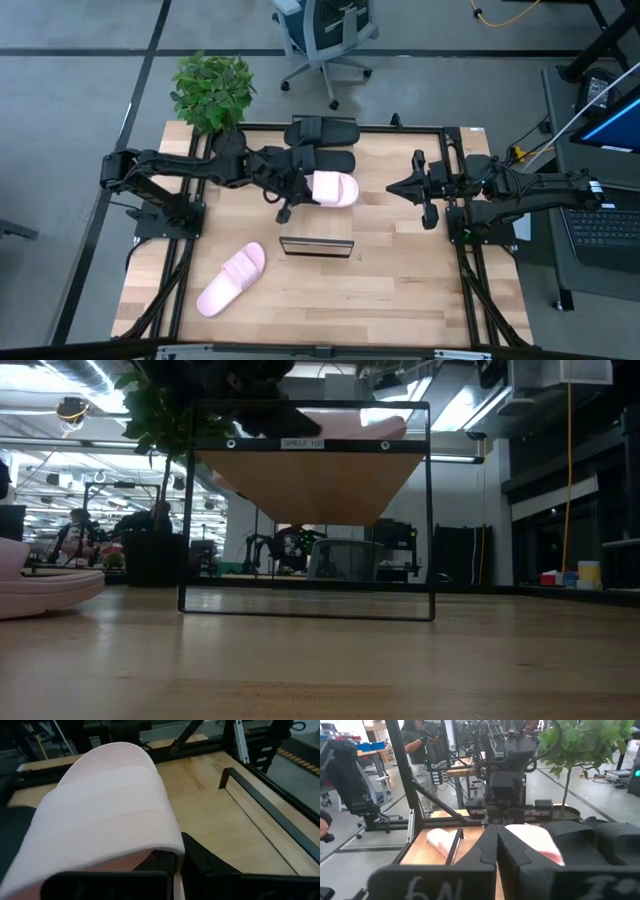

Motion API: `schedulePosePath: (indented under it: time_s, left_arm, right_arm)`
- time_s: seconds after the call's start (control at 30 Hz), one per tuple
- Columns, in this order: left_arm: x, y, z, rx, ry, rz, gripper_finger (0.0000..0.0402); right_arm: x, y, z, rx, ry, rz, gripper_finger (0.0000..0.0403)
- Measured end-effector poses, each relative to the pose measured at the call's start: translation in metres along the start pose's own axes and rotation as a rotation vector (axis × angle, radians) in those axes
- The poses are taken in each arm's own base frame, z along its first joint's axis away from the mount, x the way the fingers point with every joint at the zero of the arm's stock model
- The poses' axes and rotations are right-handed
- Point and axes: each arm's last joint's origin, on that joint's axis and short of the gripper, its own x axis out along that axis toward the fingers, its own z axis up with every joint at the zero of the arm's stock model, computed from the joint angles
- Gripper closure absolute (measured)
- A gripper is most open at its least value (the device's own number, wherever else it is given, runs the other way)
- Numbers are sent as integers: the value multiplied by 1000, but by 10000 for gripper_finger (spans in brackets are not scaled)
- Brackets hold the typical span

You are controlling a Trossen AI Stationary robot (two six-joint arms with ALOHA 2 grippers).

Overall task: Pick and place slides into the shelf
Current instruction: Put the top pink slide on the shelf

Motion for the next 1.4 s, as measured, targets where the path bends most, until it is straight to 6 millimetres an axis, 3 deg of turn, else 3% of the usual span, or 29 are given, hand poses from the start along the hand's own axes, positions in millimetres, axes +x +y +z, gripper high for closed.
schedulePosePath:
  time_s: [0.3,0.9,1.17,1.4]
  left_arm:
    - [-11,14,21,80,87,39,399]
    - [-1,17,11,60,107,-20,399]
    - [8,21,6,65,122,36,359]
    - [8,24,7,73,136,114,352]
  right_arm:
    - [0,0,0,21,0,0,399]
    - [0,0,0,17,0,-1,398]
    - [0,0,0,21,-3,-2,398]
    - [0,0,0,23,-3,-2,398]
